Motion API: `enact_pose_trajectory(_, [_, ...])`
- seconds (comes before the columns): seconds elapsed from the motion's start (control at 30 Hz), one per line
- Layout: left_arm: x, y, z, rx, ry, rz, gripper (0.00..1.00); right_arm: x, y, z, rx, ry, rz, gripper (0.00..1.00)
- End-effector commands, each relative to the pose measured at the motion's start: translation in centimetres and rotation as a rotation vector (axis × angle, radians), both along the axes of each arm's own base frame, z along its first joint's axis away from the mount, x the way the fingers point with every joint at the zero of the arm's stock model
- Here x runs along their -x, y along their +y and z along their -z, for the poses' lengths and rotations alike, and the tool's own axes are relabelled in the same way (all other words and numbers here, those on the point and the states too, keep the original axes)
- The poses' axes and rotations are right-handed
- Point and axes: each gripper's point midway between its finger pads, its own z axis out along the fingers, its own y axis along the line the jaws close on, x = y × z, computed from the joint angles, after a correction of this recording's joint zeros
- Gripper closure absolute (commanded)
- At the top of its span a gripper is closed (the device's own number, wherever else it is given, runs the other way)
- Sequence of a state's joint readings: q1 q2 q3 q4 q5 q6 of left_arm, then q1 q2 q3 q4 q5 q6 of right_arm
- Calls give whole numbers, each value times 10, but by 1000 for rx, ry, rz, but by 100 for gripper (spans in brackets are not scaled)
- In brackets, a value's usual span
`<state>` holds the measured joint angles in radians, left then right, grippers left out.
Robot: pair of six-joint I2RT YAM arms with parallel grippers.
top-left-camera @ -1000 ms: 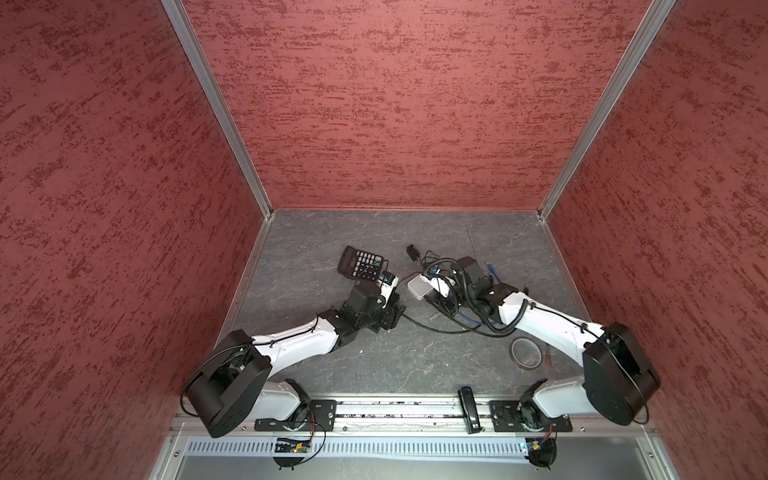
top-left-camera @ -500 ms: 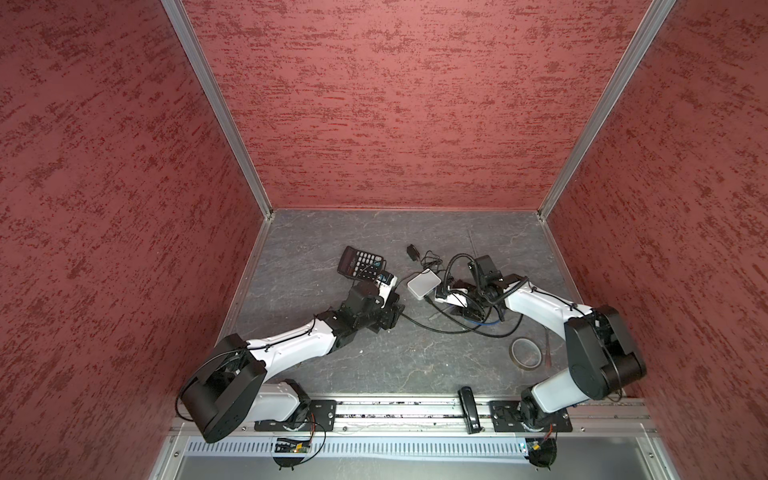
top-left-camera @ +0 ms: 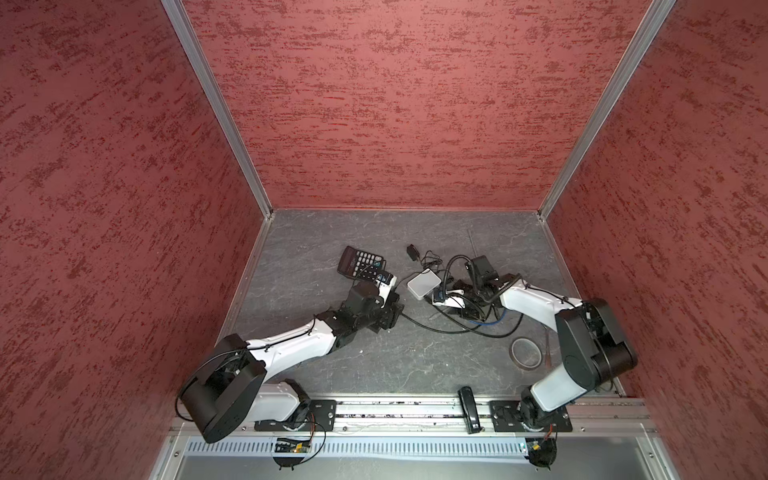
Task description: Insert the plug into the switch port
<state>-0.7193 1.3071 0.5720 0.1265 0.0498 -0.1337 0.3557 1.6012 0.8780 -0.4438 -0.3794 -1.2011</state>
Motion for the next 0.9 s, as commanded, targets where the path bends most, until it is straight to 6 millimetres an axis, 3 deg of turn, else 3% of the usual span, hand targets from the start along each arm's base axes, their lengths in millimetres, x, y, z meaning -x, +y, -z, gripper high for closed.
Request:
enact_pose_trajectory(0.0, [2, 1, 3, -12, 3, 3, 33, -11, 6, -7, -24, -56, -49, 67])
enact_pose_trajectory(0.87, [2, -1, 9, -15, 19, 5, 33, -4, 9, 19, -5, 32, -123, 75])
